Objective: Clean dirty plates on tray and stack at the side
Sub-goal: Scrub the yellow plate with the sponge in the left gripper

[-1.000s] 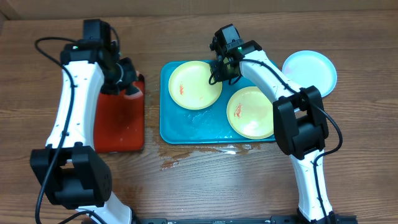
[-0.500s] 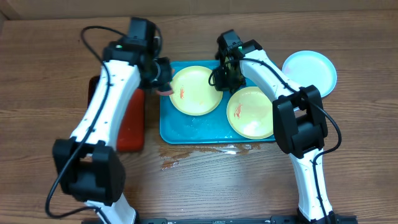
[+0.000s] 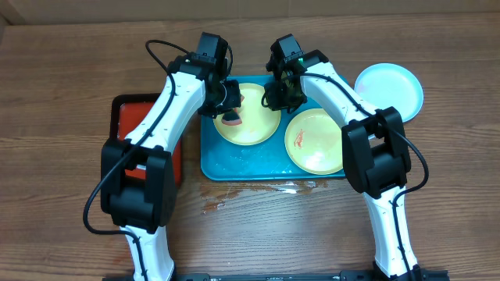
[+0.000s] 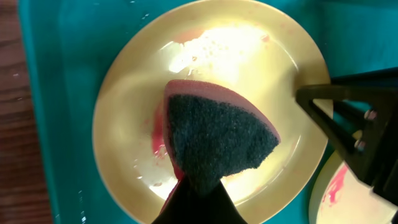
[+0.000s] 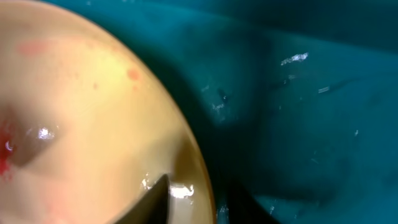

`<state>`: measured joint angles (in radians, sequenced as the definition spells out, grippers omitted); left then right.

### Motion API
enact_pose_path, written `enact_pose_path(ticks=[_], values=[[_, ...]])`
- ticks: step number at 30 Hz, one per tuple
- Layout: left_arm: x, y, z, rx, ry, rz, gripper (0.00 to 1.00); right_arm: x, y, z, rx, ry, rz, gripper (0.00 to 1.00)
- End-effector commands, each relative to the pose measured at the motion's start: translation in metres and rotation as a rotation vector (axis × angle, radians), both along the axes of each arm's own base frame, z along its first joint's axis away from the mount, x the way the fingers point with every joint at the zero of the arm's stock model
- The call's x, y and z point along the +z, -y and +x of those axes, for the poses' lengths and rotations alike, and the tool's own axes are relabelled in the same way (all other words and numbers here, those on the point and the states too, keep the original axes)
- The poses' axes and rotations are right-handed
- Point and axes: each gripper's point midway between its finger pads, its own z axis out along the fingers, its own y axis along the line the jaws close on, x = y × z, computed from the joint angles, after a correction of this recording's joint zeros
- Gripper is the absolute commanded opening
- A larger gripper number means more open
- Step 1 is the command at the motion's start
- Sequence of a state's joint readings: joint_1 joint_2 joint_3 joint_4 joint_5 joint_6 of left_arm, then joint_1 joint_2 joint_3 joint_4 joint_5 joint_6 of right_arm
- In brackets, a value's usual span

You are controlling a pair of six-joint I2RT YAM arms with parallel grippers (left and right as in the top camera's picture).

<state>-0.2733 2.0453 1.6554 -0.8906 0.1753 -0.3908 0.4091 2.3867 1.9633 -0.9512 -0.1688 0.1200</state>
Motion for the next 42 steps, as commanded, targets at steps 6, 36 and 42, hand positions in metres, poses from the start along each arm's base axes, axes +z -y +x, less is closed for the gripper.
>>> enact_pose_path(ticks=[6, 36, 42], values=[[-0.042, 0.024, 0.002, 0.000, -0.072, -0.072, 0.04, -0.019, 0.007, -0.010, -0.070, -0.060, -0.027, 0.04], [-0.032, 0.004, 0.042, 0.045, -0.015, -0.025, 0.04, -0.019, 0.006, -0.010, -0.088, -0.063, -0.021, 0.04], [-0.046, 0.047, 0.043, -0.006, -0.025, -0.161, 0.04, -0.019, 0.006, -0.010, -0.088, -0.063, -0.021, 0.04]])
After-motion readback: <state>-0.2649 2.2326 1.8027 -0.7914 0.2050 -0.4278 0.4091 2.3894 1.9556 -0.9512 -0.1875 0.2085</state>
